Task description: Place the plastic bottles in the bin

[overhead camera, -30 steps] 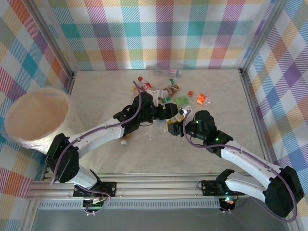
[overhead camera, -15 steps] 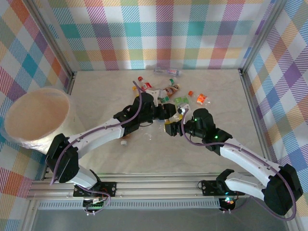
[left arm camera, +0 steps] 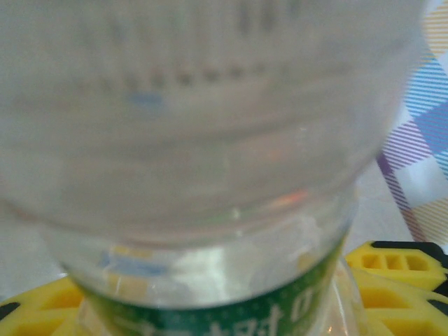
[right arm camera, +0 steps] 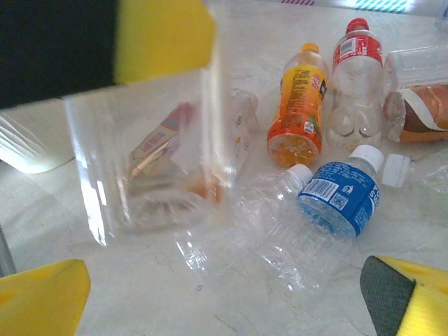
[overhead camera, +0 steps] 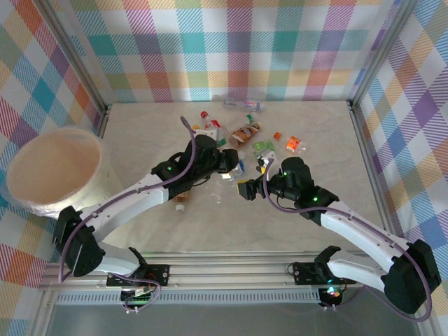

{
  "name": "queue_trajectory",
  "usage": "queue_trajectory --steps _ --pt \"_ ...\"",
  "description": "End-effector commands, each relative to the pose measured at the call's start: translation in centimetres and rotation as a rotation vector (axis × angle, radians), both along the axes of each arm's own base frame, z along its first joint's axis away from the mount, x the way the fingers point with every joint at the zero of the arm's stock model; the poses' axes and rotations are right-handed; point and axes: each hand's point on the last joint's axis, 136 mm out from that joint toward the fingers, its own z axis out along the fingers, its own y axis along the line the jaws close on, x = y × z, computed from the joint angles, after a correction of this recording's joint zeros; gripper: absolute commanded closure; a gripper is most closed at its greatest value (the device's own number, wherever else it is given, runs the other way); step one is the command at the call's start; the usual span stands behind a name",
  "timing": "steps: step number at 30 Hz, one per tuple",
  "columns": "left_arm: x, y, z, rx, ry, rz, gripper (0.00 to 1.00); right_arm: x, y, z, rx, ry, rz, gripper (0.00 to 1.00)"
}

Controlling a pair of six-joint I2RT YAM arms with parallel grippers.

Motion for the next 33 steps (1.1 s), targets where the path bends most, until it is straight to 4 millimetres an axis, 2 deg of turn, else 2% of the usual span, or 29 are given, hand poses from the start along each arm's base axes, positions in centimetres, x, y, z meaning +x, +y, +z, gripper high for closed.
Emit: queue_trajectory --steps 1,9,21,27,33 --pt "-0.3 3.3 3.2 0.082 -0.082 0.089 0.53 0.7 -0.1 2.2 0.026 -0.073 -0.028 0.0" --pt "-1.5 8.9 7.4 0.168 -0.189 0.225 0.54 2.0 -0.8 1.9 0.022 -0.098 -0.106 0.0" --pt "-3.5 17.4 15.6 0.332 -0.363 0.449 0.54 3.0 -1.8 2.1 0.016 -0.138 -0.18 0.0" --pt "-5.2 22.6 19.7 0.423 -0.404 0.634 0.55 3.2 -2.1 2.1 0.014 -0.137 -0.202 0.0" --pt "-7.8 29.3 22.5 0.626 -0.439 0.88 0.55 3.3 -2.1 2.1 0.018 -0.138 -0.21 0.0"
